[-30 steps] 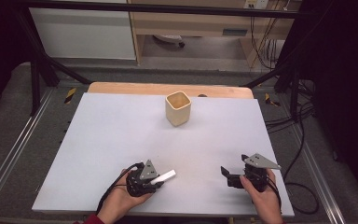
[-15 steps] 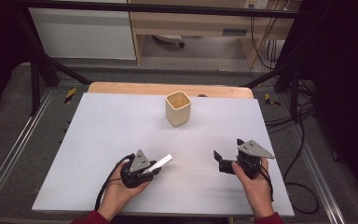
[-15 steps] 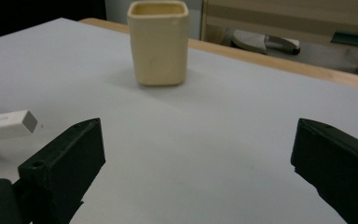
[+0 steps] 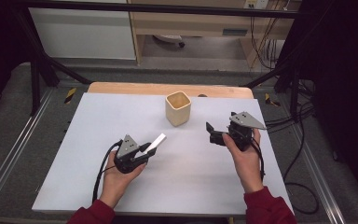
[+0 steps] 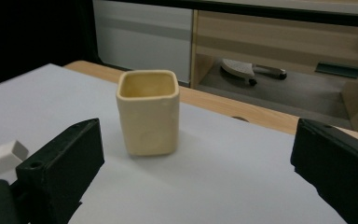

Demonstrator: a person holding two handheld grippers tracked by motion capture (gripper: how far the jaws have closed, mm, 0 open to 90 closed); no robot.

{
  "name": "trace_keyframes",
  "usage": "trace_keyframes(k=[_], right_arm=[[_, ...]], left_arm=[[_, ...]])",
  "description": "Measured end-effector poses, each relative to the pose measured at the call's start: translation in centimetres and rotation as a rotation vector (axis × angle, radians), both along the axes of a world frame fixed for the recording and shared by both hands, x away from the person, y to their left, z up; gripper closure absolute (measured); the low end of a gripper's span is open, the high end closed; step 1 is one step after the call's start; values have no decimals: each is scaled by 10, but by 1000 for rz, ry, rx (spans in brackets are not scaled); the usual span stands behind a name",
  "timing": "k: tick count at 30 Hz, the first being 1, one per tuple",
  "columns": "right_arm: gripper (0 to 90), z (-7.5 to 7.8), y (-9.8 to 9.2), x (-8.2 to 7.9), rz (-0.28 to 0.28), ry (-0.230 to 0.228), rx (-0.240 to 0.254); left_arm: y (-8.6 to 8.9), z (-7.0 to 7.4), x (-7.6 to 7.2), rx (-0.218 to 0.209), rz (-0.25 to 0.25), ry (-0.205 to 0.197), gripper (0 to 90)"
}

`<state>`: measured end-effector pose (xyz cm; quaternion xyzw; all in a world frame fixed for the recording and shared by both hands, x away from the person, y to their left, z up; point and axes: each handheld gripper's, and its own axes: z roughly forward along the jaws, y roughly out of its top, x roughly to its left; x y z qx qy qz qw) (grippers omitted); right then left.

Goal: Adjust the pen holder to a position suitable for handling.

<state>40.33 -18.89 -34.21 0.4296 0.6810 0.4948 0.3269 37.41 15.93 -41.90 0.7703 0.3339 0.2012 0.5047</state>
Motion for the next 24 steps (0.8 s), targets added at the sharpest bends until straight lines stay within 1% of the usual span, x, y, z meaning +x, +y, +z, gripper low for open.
trace_keyframes(k=[2, 5, 7, 8, 10, 12, 15, 18, 20, 21, 24], right_arm=[[29, 3, 5, 4, -1, 1, 39], [29, 0, 14, 4, -4, 6, 65], [28, -6, 20, 0, 3, 11, 54], [28, -9, 21, -3, 6, 12, 58], [35, -16, 23, -7, 10, 13, 72], [37, -23, 27, -11, 20, 23, 80], [30, -31, 35, -14, 47, 56, 118], [27, -34, 46, -17, 75, 69, 124], [25, -36, 57, -20, 107, 77, 117], [25, -36, 57, -20, 107, 77, 117], [24, -37, 64, -23, 132, 79, 108]], left_arm=[[0, -2, -3, -9, 0, -4, 671], [-1, -5, -10, -7, -4, -19, 671], [-1, -5, -13, -11, 0, -29, 671], [-1, -5, -14, -9, 2, -34, 671], [0, -4, -15, -17, 9, -46, 672], [3, -2, -16, -32, 18, -57, 671], [5, 1, -17, -49, 28, -71, 671], [4, 0, -18, -60, 33, -75, 671], [2, 0, -18, -56, 31, -76, 671], [2, -1, -18, -56, 30, -78, 671], [0, -2, -18, -50, 23, -76, 671]])
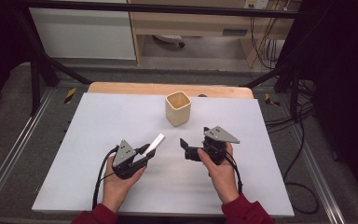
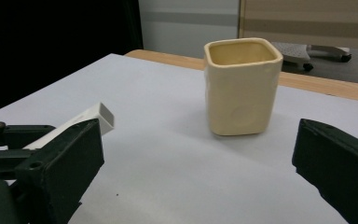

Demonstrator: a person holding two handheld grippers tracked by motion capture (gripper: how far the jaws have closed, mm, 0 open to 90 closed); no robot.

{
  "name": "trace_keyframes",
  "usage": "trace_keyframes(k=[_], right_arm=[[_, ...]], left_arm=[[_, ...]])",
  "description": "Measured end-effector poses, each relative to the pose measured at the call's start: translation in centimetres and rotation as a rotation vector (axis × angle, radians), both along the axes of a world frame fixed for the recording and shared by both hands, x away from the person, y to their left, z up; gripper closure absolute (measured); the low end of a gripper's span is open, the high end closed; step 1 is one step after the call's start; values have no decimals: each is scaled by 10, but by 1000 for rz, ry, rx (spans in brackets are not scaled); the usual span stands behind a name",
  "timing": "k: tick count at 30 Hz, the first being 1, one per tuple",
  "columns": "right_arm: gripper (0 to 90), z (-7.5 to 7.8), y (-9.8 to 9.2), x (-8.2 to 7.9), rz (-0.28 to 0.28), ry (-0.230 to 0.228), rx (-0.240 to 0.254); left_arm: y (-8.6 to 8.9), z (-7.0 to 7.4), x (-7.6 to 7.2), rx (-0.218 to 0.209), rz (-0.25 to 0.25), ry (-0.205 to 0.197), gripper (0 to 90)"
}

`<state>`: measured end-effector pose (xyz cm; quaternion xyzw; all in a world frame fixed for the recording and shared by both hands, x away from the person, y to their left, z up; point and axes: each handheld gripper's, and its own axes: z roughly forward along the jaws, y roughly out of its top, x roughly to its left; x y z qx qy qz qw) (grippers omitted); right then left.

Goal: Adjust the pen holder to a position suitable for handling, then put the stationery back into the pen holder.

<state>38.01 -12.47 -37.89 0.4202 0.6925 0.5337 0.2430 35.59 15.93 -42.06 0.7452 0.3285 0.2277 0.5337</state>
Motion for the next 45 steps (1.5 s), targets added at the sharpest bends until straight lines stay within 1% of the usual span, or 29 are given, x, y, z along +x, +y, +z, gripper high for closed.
trace_keyframes(k=[3, 5, 10, 16, 19, 21, 23, 26, 29, 34, 39, 41, 45], right_arm=[[24, -1, 5, -1, 15, 4, -4], [24, -2, 7, -2, 24, 12, 2], [21, -6, 16, -4, 59, 46, 21], [21, -10, 26, -7, 89, 63, 25], [22, -10, 29, -7, 99, 71, 37], [22, -10, 31, -7, 109, 77, 54], [23, -12, 33, -8, 117, 79, 49], [25, -13, 36, -10, 120, 87, 64], [25, -13, 38, -11, 119, 86, 66], [34, -12, 40, -12, 128, 91, 90], [71, -12, 41, -13, 133, 86, 111], [82, -11, 41, -13, 135, 90, 127], [101, -11, 40, -14, 138, 96, 138]], left_arm=[[-2, -1, -1, 2, -4, 2, 671], [-3, -1, -1, 0, -6, -1, 671], [-5, -2, -3, -3, -2, -7, 671], [-8, -1, -6, -9, -1, -18, 671], [-10, -2, -8, -6, -7, -21, 671], [-12, -2, -8, -8, -11, -24, 671], [-14, -1, -9, -8, -16, -29, 671], [-17, -1, -11, -4, -18, -31, 671], [-19, 0, -13, -1, -26, -41, 671], [-22, -1, -15, 2, -36, -40, 671], [-25, -1, -16, 8, -44, -47, 671], [-25, -1, -17, 4, -44, -48, 671], [-24, 1, -16, 2, -39, -56, 671]])
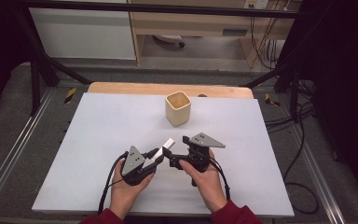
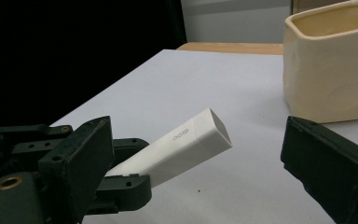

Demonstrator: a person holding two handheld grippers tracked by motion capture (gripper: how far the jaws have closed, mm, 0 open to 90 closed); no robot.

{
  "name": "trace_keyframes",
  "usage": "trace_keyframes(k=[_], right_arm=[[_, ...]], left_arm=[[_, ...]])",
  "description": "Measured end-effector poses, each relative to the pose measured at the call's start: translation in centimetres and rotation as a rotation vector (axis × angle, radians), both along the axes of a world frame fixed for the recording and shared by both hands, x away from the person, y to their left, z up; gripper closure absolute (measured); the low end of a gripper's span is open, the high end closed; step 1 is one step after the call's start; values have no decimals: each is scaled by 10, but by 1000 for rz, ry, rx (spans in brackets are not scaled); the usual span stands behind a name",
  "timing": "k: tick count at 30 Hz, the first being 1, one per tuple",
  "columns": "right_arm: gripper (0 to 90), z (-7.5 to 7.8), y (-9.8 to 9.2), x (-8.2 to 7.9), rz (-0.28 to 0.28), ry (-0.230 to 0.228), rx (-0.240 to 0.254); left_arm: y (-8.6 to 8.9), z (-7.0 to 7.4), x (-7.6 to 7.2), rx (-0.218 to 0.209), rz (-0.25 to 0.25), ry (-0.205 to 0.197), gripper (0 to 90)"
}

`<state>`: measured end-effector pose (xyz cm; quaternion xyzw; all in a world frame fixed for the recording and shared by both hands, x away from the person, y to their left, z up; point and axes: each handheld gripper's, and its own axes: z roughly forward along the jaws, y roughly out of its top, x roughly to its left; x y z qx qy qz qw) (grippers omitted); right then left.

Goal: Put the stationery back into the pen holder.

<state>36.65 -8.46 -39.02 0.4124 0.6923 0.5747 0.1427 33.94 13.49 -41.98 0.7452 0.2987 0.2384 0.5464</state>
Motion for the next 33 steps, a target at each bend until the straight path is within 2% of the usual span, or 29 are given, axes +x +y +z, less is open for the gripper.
trace_keyframes(k=[12, 23, 33], right_arm=[[156, -1, 3, -2, 22, 11, 37], [212, -4, 1, 0, 18, 28, 70], [316, -7, -2, 1, 31, 47, 112]], left_arm=[[-2, 1, -3, -5, -7, -11, 671], [-6, 3, -7, -8, -19, -28, 671], [-9, 4, -10, -19, -30, -37, 671]])
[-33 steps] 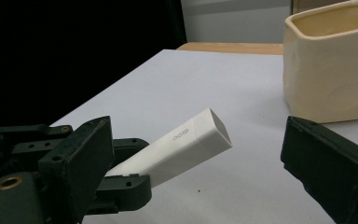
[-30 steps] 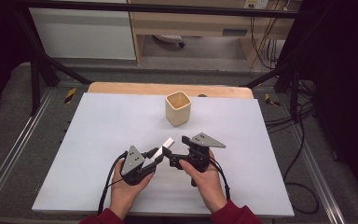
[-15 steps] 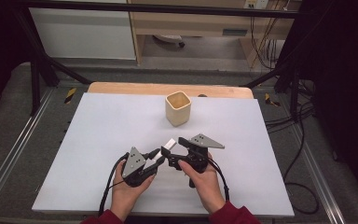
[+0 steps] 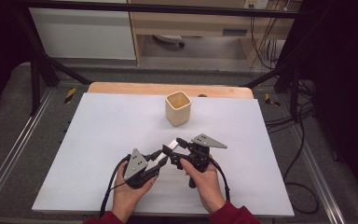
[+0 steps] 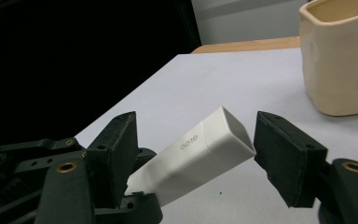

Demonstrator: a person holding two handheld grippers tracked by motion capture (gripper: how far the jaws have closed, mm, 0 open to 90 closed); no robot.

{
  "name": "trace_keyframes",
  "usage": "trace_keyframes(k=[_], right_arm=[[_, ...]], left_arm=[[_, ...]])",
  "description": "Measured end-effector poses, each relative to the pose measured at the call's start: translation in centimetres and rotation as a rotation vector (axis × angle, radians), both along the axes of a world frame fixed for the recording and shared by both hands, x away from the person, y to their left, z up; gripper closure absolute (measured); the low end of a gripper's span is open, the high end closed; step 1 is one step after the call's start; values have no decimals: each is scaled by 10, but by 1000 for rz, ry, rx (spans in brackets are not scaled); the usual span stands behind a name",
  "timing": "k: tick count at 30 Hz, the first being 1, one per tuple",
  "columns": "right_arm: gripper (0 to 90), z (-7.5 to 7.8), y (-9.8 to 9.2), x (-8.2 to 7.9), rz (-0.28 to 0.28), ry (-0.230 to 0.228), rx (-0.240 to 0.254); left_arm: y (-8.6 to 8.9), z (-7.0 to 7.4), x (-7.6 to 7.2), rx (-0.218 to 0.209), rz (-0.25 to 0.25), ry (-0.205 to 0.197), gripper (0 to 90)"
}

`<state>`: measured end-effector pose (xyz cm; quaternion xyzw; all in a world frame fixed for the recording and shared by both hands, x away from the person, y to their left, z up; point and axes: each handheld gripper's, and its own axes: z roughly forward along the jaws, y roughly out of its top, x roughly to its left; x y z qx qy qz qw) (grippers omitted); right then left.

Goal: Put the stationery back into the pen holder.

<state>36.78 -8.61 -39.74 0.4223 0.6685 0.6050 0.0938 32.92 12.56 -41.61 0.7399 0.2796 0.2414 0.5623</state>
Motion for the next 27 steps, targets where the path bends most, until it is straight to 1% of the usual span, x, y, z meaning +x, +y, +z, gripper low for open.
trace_keyframes(k=[7, 10, 15, 18, 19, 22, 27], right_arm=[[351, -2, -2, 1, 14, 34, 40], [381, -3, -3, 2, 19, 32, 40], [404, -3, -3, 2, 28, 41, 53], [425, -4, -3, 2, 33, 47, 68], [431, -5, -4, 3, 35, 51, 79], [453, -6, -5, 4, 35, 70, 99], [477, -6, -6, 4, 39, 66, 110]], left_arm=[[0, 1, -1, 0, -4, -8, 671], [-1, 1, -1, -1, -5, -12, 671], [0, 1, -2, -3, -3, -16, 671], [0, 1, -2, -4, -4, -18, 671], [0, 1, -2, -2, -4, -18, 671], [0, 1, -2, -1, -4, -17, 671], [0, 1, -2, -3, -2, -20, 671]])
